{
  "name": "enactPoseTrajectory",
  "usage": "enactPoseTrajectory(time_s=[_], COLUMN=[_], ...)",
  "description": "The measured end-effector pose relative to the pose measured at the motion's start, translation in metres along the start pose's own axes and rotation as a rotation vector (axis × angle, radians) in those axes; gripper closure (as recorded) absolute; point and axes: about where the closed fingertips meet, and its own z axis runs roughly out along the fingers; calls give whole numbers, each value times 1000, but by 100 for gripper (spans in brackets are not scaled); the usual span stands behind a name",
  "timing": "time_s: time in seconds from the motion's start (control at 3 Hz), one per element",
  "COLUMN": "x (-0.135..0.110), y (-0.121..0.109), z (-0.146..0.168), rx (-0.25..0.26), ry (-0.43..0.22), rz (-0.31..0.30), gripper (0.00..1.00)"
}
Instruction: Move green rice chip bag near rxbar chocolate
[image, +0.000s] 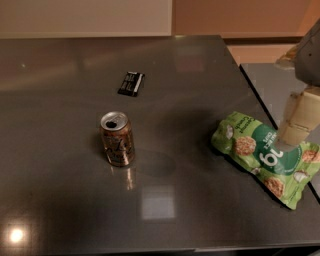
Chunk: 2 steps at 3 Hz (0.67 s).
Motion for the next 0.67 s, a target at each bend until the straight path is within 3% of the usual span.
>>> enactPoseTrajectory(time_s=[0.67], x=[2], y=[3], z=[1], rx=[2], ry=[17], rz=[-36], gripper=[0])
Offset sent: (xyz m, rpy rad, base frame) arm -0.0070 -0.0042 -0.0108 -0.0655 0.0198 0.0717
